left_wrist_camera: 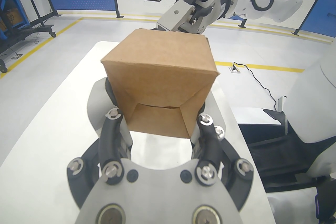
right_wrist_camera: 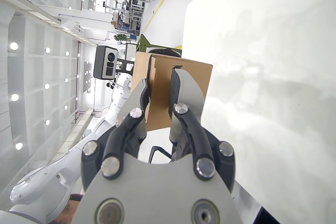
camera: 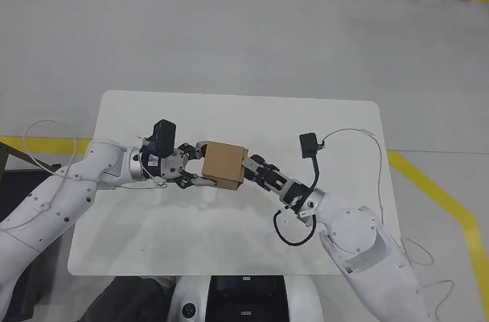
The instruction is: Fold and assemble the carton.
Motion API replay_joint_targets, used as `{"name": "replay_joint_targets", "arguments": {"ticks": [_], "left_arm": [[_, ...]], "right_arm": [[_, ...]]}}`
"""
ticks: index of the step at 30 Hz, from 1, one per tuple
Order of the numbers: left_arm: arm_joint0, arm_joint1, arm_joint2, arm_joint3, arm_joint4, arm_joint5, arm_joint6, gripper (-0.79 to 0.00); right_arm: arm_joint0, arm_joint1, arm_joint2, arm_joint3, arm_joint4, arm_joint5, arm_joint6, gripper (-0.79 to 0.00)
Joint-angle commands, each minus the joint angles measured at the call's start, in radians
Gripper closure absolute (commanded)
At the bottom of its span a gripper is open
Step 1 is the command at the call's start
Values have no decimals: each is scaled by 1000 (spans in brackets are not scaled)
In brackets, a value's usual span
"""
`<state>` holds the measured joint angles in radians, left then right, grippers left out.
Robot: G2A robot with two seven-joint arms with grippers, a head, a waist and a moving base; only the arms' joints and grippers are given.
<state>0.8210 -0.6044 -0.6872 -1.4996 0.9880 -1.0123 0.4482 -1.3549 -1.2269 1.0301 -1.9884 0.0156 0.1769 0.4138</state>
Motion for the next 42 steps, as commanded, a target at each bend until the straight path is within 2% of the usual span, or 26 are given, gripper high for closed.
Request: {"name": "replay_joint_targets", "arguments": {"ticks": [1, 4, 5, 6, 7, 9, 16, 27, 42], "left_arm": [[0, -1, 0, 1, -3, 0, -2, -459], [-1, -2, 1, 5, -8, 0, -8, -459], [-2, -3, 2, 6, -9, 0, -11, -459], [-3, -4, 2, 6, -10, 0, -13, -456], [-4, -4, 2, 7, -11, 0, -15, -459], [-5, -6, 2, 8, -14, 0, -18, -465], [-9, -10, 6, 12, -18, 0, -33, -456], [-16, -14, 19, 14, -23, 0, -50, -446], [-32, -20, 37, 12, -31, 0, -71, -459]], "right_arm": [[-1, -1, -4, -3, -2, -2, -6, -237], [-9, -3, -4, -14, 15, -15, -21, -305], [-12, -4, -2, -16, 20, -22, -26, -376], [-16, -4, 0, -19, 28, -29, -34, -588], [-19, -5, 1, -20, 29, -33, -37, -628], [-24, -5, 3, -22, 31, -35, -37, -631], [-31, -6, 5, -37, 26, -43, -43, -776], [-36, -10, 11, -53, 45, -164, -59, -785], [19, -24, -34, -28, 29, -145, -39, -785]]}}
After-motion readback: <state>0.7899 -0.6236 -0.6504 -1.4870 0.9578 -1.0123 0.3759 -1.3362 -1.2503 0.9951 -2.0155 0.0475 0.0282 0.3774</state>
